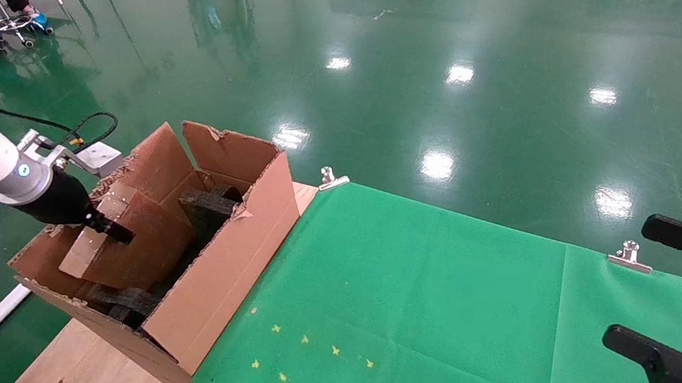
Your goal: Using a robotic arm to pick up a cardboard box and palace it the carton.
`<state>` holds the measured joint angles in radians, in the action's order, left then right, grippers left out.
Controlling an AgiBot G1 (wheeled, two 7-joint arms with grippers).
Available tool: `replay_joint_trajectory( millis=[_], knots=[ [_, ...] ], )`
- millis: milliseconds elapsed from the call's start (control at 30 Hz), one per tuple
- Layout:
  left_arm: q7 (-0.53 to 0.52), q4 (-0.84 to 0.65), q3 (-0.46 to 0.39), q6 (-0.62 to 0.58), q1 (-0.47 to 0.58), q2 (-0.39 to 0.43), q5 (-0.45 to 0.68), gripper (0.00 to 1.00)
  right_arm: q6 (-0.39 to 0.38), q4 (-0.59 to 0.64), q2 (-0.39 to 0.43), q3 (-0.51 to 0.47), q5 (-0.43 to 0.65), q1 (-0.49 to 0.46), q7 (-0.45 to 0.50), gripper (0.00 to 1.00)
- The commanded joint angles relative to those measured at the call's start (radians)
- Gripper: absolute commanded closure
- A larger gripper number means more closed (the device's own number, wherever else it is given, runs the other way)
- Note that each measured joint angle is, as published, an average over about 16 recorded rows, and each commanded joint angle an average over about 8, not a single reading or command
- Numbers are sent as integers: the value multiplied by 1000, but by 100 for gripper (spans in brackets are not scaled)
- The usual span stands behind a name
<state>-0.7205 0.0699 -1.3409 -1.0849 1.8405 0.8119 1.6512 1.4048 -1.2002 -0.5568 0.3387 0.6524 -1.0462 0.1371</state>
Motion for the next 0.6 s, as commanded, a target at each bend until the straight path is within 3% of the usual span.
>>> replay_joint_trajectory(
  millis=[33,433,600],
  knots=[
    [0,2,0,-3,1,-1,1,0,0,0,0,0,0,0,0,0],
    [2,11,-1,-7,8,-4,3,0,0,0,0,0,0,0,0,0],
    [49,56,26,-25,45,-38,-35,0,0,0,0,0,0,0,0,0]
  ],
)
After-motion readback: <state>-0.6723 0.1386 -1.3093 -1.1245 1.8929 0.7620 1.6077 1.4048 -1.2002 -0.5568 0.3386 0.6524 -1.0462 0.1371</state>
